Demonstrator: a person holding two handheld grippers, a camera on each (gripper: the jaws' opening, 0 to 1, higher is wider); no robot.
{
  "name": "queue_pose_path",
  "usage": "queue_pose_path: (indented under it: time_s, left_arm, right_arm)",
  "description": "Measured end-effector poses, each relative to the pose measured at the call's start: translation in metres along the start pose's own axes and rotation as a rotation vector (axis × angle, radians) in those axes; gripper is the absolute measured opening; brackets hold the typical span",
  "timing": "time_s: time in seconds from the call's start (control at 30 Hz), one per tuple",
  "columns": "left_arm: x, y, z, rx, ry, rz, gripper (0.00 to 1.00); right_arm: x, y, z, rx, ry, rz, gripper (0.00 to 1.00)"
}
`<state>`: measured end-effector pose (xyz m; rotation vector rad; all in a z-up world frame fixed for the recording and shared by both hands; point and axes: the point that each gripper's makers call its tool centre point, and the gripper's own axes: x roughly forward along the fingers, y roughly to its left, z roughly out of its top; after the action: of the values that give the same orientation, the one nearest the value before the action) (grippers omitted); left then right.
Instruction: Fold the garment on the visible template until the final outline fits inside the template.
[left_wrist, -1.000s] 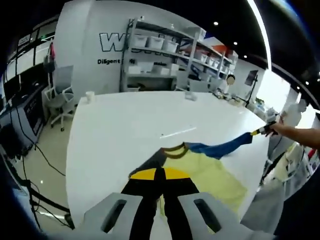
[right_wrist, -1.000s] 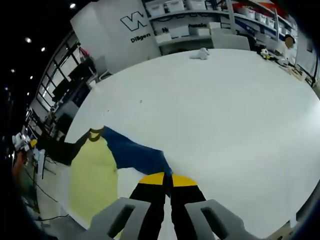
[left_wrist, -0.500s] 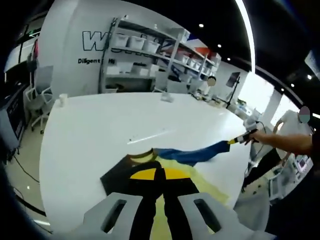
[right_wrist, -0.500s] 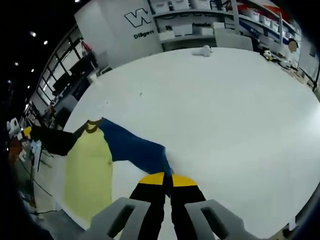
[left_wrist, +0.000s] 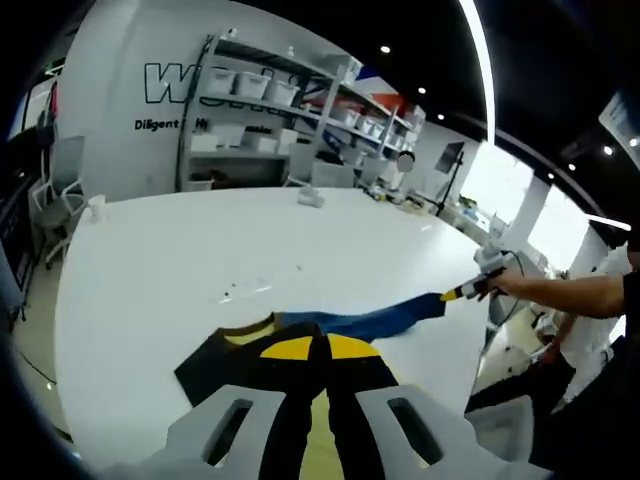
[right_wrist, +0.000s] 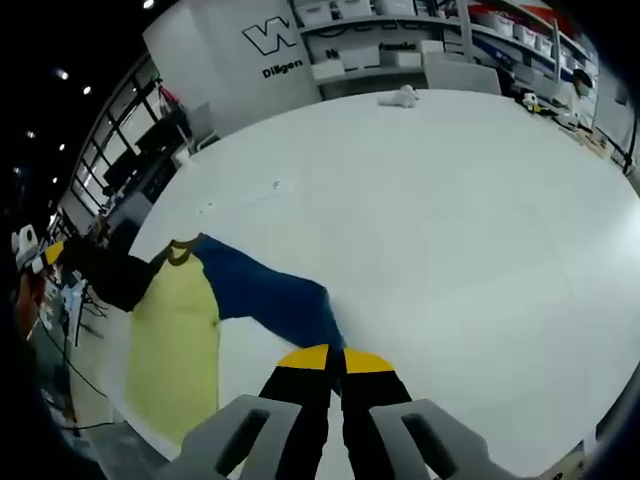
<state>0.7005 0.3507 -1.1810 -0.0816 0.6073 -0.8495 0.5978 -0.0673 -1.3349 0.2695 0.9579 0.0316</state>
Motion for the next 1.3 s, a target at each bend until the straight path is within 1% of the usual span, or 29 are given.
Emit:
queue_pose_path:
  time_s: [0.13, 0.4, 0.47, 0.87, 0.97, 1.03, 1.13, 1.27, 1.3]
  left_arm:
    - [0.013, 0.001, -0.001, 0.001, 0.019, 0.002, 0.02]
    - [0.042, 0.006, -0.014, -0.023, 0.061, 0.009, 0.02]
    - [0.049, 0.005, -0.017, -0.041, 0.069, 0.006, 0.02]
    - [0.095, -0.007, -0.034, -0.043, 0.123, -0.008, 0.02]
    - [0.107, -0.007, -0.041, -0.044, 0.147, -0.002, 0.02]
    - [0.115, -0.006, -0.045, -0.059, 0.158, 0.006, 0.02]
    - [0.124, -0.004, -0.051, -0.053, 0.176, 0.025, 0.02]
    - [0.137, -0.003, -0.053, -0.108, 0.181, 0.040, 0.02]
    - [0.138, -0.003, -0.053, -0.108, 0.181, 0.041, 0.02]
  right_arm:
    - [-0.001, 0.000, 0.000, 0.007, -0.004, 0.003, 0.00]
    - [0.000, -0.003, 0.000, 0.010, 0.002, 0.010, 0.00]
    - [0.000, -0.002, 0.000, 0.011, -0.001, 0.014, 0.00]
    - [-0.002, -0.004, -0.005, 0.038, -0.007, 0.026, 0.00]
    - [-0.001, -0.001, -0.007, 0.039, -0.008, 0.033, 0.00]
    - [-0.001, 0.000, -0.009, 0.041, -0.007, 0.038, 0.00]
    - [0.001, 0.005, -0.009, 0.076, -0.007, 0.057, 0.00]
    - [0.002, 0.008, -0.005, 0.079, -0.015, 0.068, 0.00]
    - [0.003, 0.008, -0.004, 0.076, -0.015, 0.069, 0.00]
